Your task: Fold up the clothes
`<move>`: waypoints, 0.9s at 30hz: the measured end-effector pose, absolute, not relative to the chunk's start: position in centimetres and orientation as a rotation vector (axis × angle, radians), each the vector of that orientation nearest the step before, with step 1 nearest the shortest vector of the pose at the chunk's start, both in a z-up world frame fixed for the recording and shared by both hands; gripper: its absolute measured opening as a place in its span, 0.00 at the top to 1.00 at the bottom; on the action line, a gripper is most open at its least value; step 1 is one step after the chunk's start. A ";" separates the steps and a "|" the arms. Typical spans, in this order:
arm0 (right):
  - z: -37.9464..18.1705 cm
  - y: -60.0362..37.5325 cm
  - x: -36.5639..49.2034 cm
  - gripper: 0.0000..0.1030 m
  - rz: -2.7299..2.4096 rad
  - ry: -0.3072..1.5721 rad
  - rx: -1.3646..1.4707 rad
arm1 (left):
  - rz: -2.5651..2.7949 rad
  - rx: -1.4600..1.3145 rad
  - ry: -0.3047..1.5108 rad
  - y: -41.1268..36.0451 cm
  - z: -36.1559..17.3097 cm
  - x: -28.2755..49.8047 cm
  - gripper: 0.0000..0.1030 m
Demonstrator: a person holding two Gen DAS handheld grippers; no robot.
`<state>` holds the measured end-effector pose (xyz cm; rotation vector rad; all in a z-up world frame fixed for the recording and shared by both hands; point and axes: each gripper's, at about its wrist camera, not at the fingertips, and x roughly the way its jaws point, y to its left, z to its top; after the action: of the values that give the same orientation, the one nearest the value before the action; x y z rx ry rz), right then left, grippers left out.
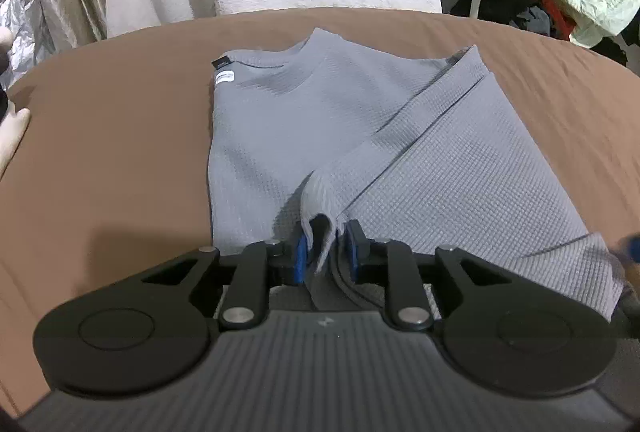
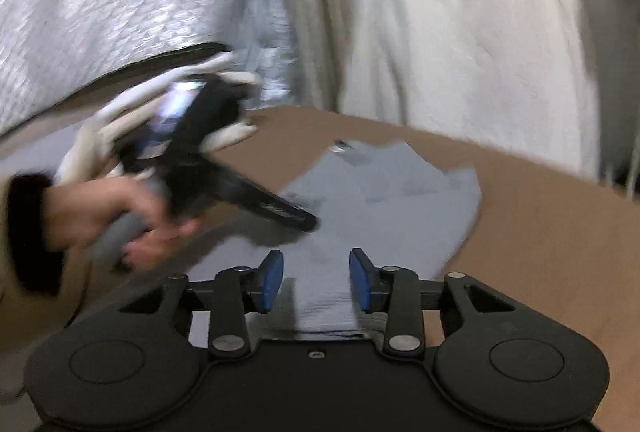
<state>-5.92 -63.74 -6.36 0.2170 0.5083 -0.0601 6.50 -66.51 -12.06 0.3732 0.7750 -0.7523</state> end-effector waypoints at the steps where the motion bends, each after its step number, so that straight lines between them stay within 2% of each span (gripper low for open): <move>1: -7.5 -64.0 -5.1 0.61 -0.068 0.565 0.237 | -0.747 0.371 0.775 -66.5 -12.3 6.5 0.77; 4: -8.8 -63.4 -4.7 0.62 -0.035 0.708 0.175 | -0.718 0.360 0.786 -66.4 -12.1 6.7 0.72; 8: -8.0 -61.9 -6.0 0.61 -0.001 0.789 0.056 | -0.670 0.328 0.794 -64.4 -10.1 6.2 0.52; 10: -8.5 -62.5 -5.8 0.59 0.013 0.769 0.097 | -0.670 0.282 0.788 -61.9 -8.9 5.2 0.43; 12: -8.6 -63.4 -5.6 0.59 0.019 0.754 0.171 | -0.672 0.248 0.791 -58.9 -8.1 4.1 0.28; 14: -8.5 -63.2 -5.6 0.59 0.020 0.738 0.156 | -0.638 0.267 0.814 -56.3 -8.3 3.5 0.23; 17: -8.0 -61.9 -5.3 0.58 0.001 0.735 0.093 | -0.529 0.300 0.883 -51.8 -9.6 2.7 0.23; 21: -7.7 -60.7 -3.5 0.54 -0.096 0.796 0.093 | -0.513 0.207 0.932 -44.9 -9.0 0.7 0.23; 24: -6.3 -54.8 -3.5 0.54 -0.222 0.848 -0.061 | -0.456 0.240 0.938 -40.7 -8.1 -1.0 0.23; 25: -5.9 -52.7 -3.8 0.54 -0.237 0.856 -0.108 | -0.450 0.261 0.936 -39.6 -7.9 -1.6 0.21; 27: -5.6 -50.2 -4.9 0.53 -0.189 0.851 -0.025 | -0.447 0.300 0.963 -37.9 -8.2 -2.9 0.15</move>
<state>-4.91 -50.17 -5.55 -0.0253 0.8515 -0.1891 -2.90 -37.86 -8.20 0.2995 0.9634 -0.4468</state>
